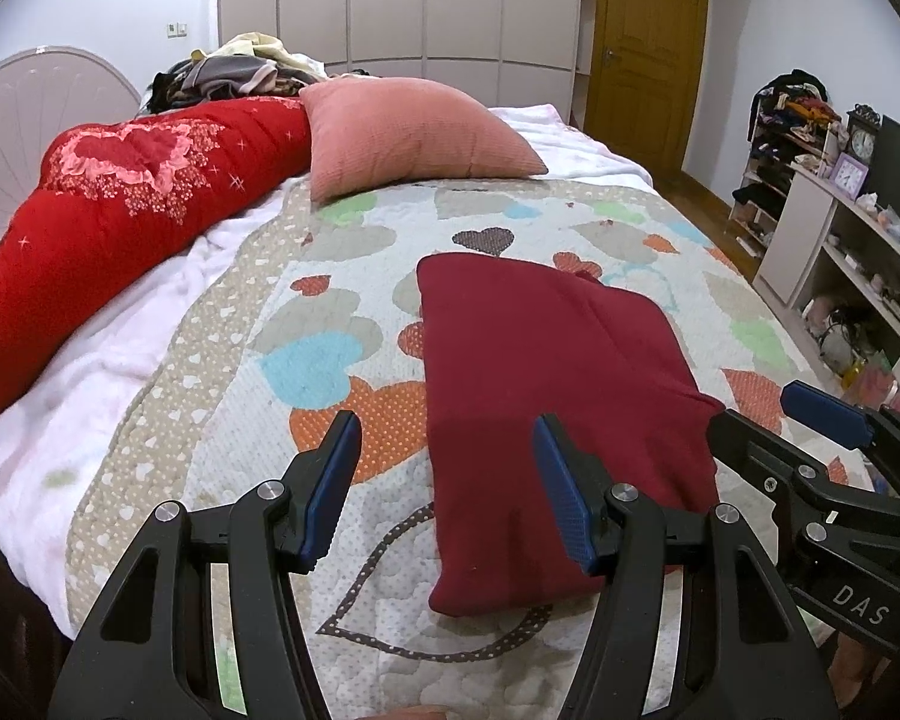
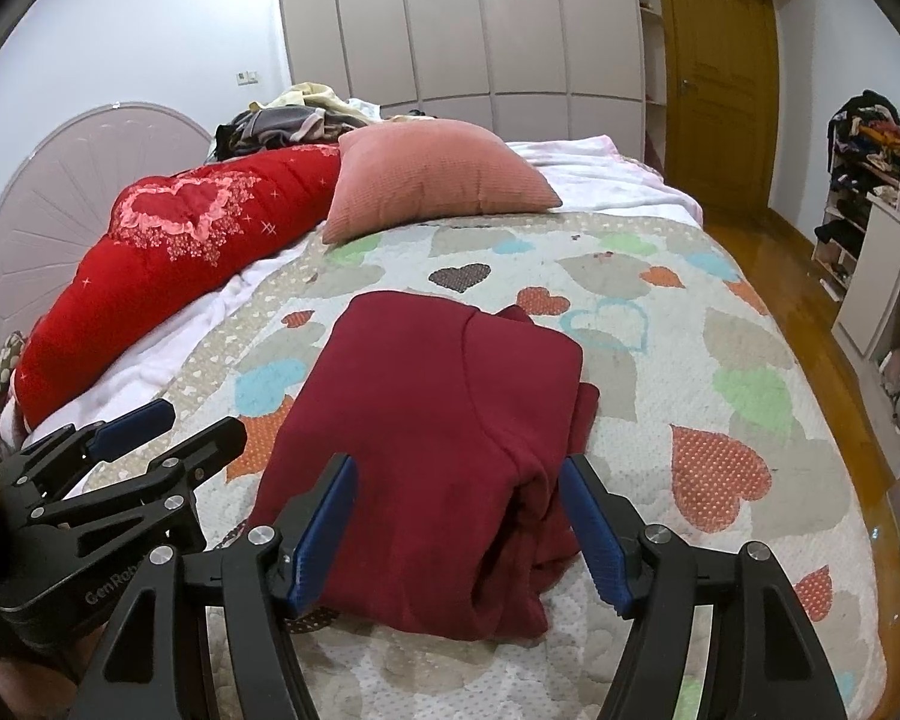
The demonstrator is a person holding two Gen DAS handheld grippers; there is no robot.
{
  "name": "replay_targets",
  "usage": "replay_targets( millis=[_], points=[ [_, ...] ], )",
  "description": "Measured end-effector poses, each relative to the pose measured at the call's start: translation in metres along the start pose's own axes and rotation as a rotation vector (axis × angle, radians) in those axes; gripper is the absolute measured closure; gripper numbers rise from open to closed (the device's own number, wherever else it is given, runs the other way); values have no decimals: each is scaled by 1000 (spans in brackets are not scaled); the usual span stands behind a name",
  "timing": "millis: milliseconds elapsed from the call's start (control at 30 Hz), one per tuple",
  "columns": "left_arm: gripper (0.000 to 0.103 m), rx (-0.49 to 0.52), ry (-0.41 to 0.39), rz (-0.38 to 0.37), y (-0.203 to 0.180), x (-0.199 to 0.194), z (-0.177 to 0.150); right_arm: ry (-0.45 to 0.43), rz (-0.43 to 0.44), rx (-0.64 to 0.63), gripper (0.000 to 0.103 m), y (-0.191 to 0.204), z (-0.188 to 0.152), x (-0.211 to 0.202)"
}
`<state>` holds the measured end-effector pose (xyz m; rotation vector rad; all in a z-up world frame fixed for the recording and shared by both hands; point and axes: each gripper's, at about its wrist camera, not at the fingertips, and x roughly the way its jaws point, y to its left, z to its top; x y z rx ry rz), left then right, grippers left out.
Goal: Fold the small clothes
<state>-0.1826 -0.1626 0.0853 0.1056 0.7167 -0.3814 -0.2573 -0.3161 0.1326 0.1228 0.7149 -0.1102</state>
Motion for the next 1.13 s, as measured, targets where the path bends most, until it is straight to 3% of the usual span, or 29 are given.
replay_targets(
  millis=[1133],
  points=[
    [44, -37, 13, -7, 14, 23, -2, 67, -7, -2, 36, 1, -4, 32]
  ],
)
